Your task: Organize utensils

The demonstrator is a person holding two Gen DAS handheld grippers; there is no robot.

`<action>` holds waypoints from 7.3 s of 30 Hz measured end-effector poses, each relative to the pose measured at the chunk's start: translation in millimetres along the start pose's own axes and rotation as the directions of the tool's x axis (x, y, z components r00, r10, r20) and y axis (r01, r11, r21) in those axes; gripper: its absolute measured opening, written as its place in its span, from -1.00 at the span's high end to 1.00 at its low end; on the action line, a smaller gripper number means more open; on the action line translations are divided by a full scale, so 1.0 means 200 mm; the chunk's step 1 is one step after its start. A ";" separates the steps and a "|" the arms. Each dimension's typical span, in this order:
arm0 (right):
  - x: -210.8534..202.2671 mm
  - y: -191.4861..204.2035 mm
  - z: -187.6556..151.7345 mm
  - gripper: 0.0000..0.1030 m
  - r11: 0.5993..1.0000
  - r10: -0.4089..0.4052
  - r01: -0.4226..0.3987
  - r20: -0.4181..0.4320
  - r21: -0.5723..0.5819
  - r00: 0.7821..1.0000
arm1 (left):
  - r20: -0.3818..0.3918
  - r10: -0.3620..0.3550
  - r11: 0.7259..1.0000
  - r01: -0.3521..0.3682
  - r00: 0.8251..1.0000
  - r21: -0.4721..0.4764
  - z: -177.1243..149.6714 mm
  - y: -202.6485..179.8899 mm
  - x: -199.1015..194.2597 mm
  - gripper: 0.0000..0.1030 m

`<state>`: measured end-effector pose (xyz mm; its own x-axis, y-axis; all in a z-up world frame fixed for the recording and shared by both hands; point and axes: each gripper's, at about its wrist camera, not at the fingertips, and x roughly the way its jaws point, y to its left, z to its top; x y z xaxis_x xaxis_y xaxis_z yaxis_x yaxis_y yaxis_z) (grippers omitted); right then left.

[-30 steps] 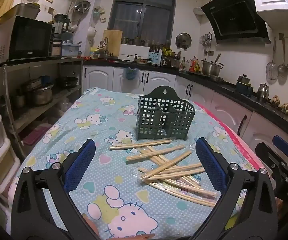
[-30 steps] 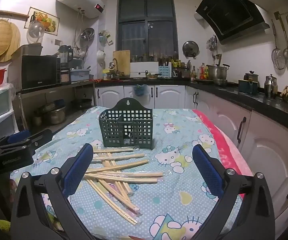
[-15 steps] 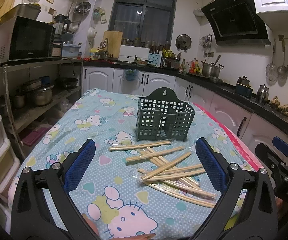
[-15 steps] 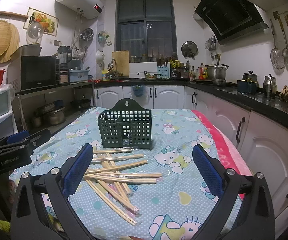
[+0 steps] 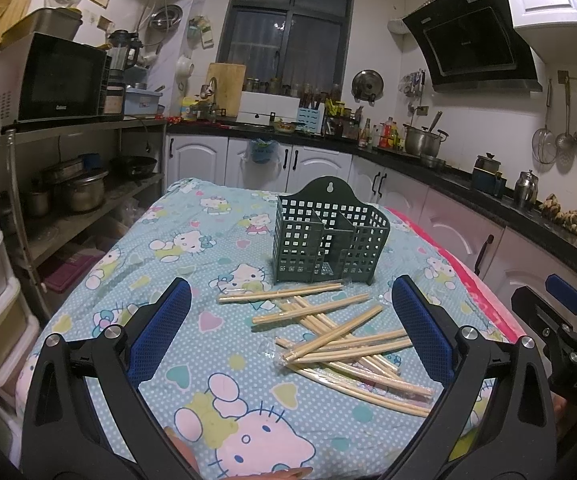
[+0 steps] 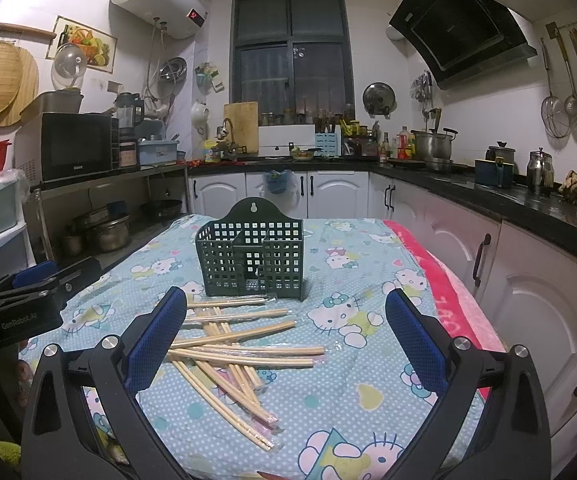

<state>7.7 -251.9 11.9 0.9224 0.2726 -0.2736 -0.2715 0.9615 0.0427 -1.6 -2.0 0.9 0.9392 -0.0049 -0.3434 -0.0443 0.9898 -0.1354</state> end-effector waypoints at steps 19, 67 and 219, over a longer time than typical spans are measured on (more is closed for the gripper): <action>0.00 0.00 0.00 -0.88 1.000 0.003 -0.003 -0.001 -0.001 1.000 | -0.016 0.003 1.000 -0.003 1.000 -0.014 0.10 -0.01 -0.01 -0.80; 0.92 -0.05 0.22 -0.88 0.997 0.081 -0.064 -0.430 0.054 0.899 | -0.321 -0.140 0.955 0.042 0.937 -0.294 0.28 0.46 0.70 -0.80; 1.53 -0.55 -0.10 0.95 0.967 0.144 0.039 -0.661 0.254 0.736 | -0.075 -0.382 0.915 0.366 0.921 -0.170 1.00 0.24 0.56 0.95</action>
<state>314.5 -275.5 -95.2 0.4585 0.3162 -0.8305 -0.1572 0.9487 0.2744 170.3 73.6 141.9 0.8565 -0.3932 -0.3344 0.2450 0.8799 -0.4072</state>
